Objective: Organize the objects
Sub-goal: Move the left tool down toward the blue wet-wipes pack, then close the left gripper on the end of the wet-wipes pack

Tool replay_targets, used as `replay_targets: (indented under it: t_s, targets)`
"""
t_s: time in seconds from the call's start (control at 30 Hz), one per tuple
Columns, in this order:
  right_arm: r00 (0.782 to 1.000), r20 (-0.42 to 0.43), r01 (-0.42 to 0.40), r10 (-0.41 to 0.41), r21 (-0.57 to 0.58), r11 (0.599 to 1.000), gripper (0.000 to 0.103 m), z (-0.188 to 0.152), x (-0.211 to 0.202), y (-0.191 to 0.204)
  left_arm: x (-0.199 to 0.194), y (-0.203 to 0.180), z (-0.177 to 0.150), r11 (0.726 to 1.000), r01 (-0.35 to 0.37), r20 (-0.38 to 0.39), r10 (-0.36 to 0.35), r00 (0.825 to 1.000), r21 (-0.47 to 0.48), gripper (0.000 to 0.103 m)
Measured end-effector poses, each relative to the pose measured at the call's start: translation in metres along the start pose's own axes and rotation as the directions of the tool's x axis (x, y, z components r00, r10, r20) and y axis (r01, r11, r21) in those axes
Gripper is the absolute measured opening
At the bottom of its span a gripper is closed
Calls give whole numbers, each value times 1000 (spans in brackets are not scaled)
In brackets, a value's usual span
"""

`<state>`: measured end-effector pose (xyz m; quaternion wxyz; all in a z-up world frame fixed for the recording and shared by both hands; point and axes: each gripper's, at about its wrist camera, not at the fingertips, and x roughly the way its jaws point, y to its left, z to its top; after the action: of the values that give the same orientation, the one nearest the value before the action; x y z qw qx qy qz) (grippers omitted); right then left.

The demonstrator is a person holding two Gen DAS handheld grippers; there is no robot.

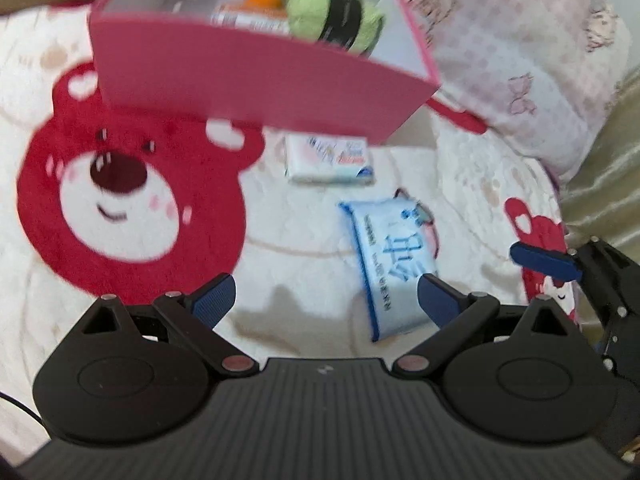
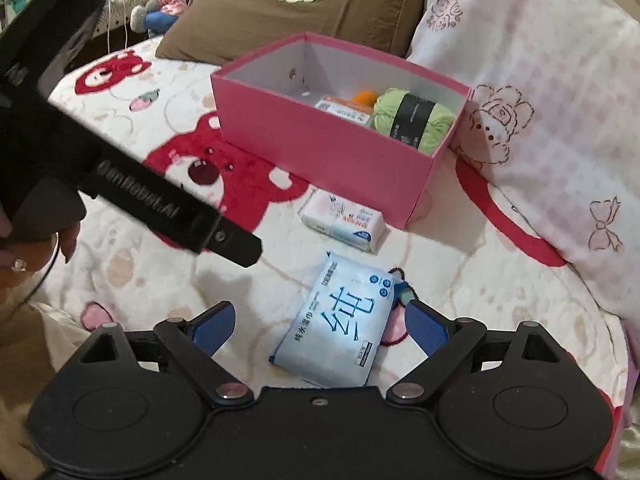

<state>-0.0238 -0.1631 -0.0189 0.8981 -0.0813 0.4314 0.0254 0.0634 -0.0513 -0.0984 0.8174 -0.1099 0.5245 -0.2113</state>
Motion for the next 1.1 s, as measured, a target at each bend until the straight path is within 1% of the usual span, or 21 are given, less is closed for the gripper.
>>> replay_targets:
  t_s: [0.1, 0.2, 0.33, 0.43, 0.53, 0.67, 0.73, 0.83, 0.87, 0.97, 1.0, 1.03, 1.07, 1.1]
  targets:
    - [999, 20, 26, -25, -53, 998, 94, -7, 9, 6, 11, 1, -6, 1000, -3, -12, 3, 1000, 5, 99]
    - [999, 33, 20, -18, -76, 997, 94, -11, 16, 6, 17, -2, -10, 1000, -1, -3, 1, 1000, 20, 99]
    - [999, 33, 19, -19, -6, 1000, 94, -15, 29, -6, 27, -10, -13, 998, -8, 11, 8, 1000, 58, 99]
    - [1000, 14, 12, -13, 47, 999, 94, -21, 42, -13, 35, -16, -12, 996, -14, 12, 13, 1000, 87, 98]
    - [1000, -8, 10, -10, 72, 997, 94, -29, 55, -15, 42, -23, -10, 993, 2, 7, -3, 1000, 114, 98]
    - [998, -69, 9, -5, 70, 997, 93, -38, 74, -16, 50, -30, -10, 989, 9, 0, -9, 1000, 145, 98]
    - [998, -66, -12, 19, 104, 994, 93, -41, 76, -20, 52, -30, -10, 990, 10, -4, -10, 1000, 142, 98]
    - [997, -59, -30, 39, 149, 988, 93, -43, 78, -23, 63, -28, -9, 994, 16, -59, -10, 998, 109, 99]
    - [997, -59, -35, 45, 160, 986, 93, -43, 78, -22, 65, -25, -9, 995, 25, -58, -20, 998, 97, 98]
    - [997, -50, -52, 62, 176, 983, 93, -42, 77, -20, 68, -23, -10, 994, 49, -32, -46, 998, 94, 95]
    - [997, -43, -54, 63, 182, 982, 94, -42, 77, -19, 69, -23, -10, 994, 52, -24, -50, 998, 97, 91]
    - [997, -38, -58, 66, 192, 980, 94, -42, 76, -19, 69, -23, -10, 994, 54, -16, -52, 998, 97, 83]
    - [997, -36, -62, 71, 209, 976, 94, -42, 77, -21, 70, -23, -10, 994, 54, -8, -54, 999, 96, 77]
    - [996, -37, -66, 76, 225, 972, 94, -42, 78, -22, 72, -23, -11, 994, 57, -3, -57, 998, 95, 67]
